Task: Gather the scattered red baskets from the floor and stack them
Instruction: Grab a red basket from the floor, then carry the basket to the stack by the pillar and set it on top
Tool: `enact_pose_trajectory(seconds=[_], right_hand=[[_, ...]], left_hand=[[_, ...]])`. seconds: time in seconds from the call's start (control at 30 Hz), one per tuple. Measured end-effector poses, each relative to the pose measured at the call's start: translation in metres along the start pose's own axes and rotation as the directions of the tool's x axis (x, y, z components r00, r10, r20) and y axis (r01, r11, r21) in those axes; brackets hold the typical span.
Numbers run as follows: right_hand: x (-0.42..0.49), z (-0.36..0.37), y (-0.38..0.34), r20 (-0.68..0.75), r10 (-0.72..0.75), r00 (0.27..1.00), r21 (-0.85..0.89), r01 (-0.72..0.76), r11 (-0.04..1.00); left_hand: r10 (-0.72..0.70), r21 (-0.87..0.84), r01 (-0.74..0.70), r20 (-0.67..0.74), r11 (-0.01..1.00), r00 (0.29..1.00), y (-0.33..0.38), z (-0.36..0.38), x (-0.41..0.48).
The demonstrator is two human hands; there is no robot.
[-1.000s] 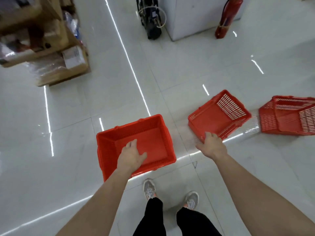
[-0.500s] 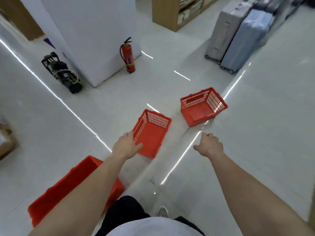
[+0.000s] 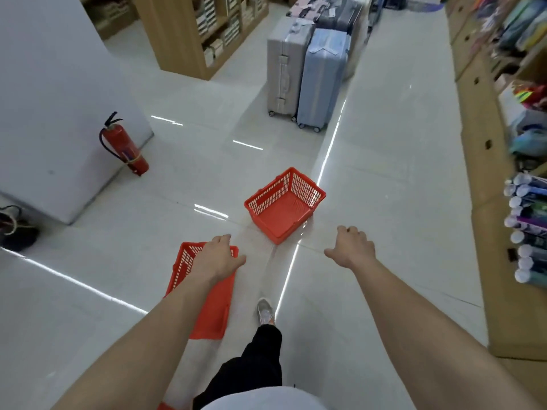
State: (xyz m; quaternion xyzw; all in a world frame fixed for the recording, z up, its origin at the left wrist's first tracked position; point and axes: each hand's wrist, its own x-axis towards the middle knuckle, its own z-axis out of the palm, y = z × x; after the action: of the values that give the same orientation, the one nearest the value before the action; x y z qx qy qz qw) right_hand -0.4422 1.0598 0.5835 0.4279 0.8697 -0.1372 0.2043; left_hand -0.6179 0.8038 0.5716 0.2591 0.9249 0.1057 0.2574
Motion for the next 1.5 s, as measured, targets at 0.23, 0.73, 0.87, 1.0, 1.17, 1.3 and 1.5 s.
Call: enact_pose_trajectory(seconds=[0.23, 0.73, 0.87, 1.0, 1.17, 1.3, 1.5], right_hand=[[0.115, -0.056, -0.016, 0.077, 0.067, 0.995, 0.025, -0.069, 0.997], [0.377, -0.105, -0.029, 0.238, -0.084, 0.968, -0.034, 0.094, 0.995], [0.479, -0.104, -0.023, 0.324, -0.161, 0.932, -0.072, 0.194, 0.978], [0.59, -0.096, -0.016, 0.38, -0.234, 0.895, -0.141, 0.306, 0.941], [0.728, -0.049, -0.021, 0.391, -0.261, 0.883, -0.125, 0.332, 0.935], [0.812, 0.031, -0.02, 0.368, -0.273, 0.889, -0.078, 0.322, 0.944], [0.906, 0.174, -0.006, 0.313, -0.312, 0.897, -0.064, 0.348, 0.935]], left_hand=[[0.011, -0.037, -0.008, 0.072, 0.999, 0.997, 0.04, -0.029, 0.137], [-0.219, -0.093, 0.235, 0.15, 0.968, 0.964, 0.091, -0.027, 0.338], [-0.381, -0.162, 0.413, 0.193, 0.896, 0.904, 0.103, 0.006, 0.386], [-0.555, -0.276, 0.606, 0.245, 0.746, 0.795, 0.12, 0.053, 0.434], [-0.692, -0.399, 0.714, 0.228, 0.575, 0.685, 0.118, 0.132, 0.502], [-0.749, -0.43, 0.76, 0.241, 0.488, 0.617, 0.09, 0.214, 0.565], [-0.798, -0.446, 0.769, 0.175, 0.458, 0.576, 0.027, 0.349, 0.645]])
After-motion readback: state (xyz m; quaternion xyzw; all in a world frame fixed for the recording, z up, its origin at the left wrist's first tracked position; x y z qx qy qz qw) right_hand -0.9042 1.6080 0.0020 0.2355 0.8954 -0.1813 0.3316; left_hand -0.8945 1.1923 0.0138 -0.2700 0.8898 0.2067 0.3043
